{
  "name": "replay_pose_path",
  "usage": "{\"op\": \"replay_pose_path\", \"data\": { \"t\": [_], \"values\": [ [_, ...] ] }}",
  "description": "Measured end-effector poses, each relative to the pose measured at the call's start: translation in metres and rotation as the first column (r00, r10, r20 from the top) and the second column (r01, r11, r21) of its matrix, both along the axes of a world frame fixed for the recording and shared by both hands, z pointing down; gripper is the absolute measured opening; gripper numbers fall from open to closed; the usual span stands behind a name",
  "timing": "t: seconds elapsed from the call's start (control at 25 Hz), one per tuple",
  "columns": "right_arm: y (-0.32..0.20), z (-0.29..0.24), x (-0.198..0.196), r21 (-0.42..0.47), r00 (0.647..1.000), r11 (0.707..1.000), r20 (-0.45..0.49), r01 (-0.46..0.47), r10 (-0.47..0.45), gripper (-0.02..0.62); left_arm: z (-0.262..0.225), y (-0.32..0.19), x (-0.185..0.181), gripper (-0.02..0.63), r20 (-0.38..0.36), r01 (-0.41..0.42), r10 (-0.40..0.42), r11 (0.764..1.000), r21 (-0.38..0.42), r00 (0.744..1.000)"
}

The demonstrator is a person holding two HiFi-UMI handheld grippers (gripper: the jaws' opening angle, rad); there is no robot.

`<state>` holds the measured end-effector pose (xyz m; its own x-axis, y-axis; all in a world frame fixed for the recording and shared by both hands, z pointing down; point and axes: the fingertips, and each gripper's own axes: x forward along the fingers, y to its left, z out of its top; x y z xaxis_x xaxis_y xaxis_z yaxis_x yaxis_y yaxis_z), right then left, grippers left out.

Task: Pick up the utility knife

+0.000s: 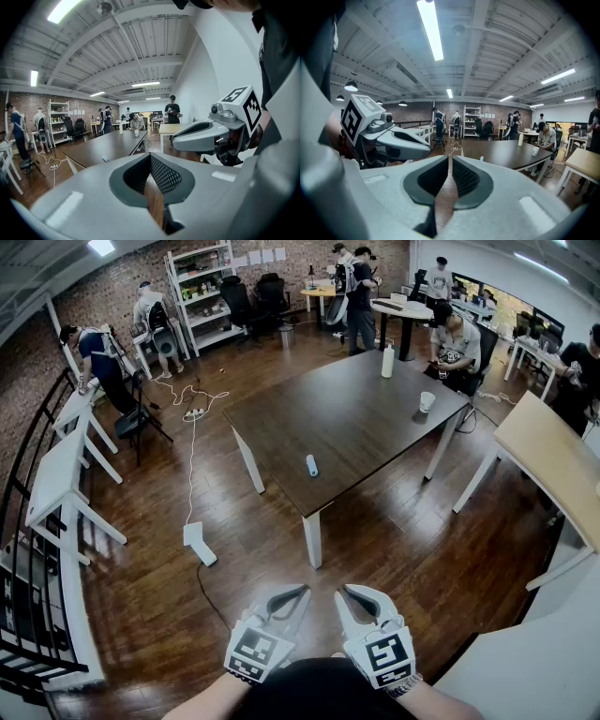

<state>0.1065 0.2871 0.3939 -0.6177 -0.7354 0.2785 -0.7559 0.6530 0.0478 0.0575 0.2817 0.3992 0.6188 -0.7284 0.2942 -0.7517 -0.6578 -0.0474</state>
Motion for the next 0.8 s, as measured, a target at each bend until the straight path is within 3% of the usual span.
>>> {"op": "replay_pose_path", "data": {
  "t": [0.4, 0.8],
  "values": [
    [-0.015, 0.014, 0.003, -0.026, 1.000, 1.000, -0.008, 0.014, -0.014, 0.023, 0.010, -0.014, -0.003, 0.017, -0.005, 0.030, -0.030, 1.000, -0.009, 1.000],
    [-0.077, 0.017, -0.048, -0.035, 0.998, 0.999, -0.066, -0.017, 0.014, 0.026, 0.017, -0.079, -0.054, 0.017, -0.062, 0.005, -0.006, 1.000, -0.017, 0.998]
  ]
}}
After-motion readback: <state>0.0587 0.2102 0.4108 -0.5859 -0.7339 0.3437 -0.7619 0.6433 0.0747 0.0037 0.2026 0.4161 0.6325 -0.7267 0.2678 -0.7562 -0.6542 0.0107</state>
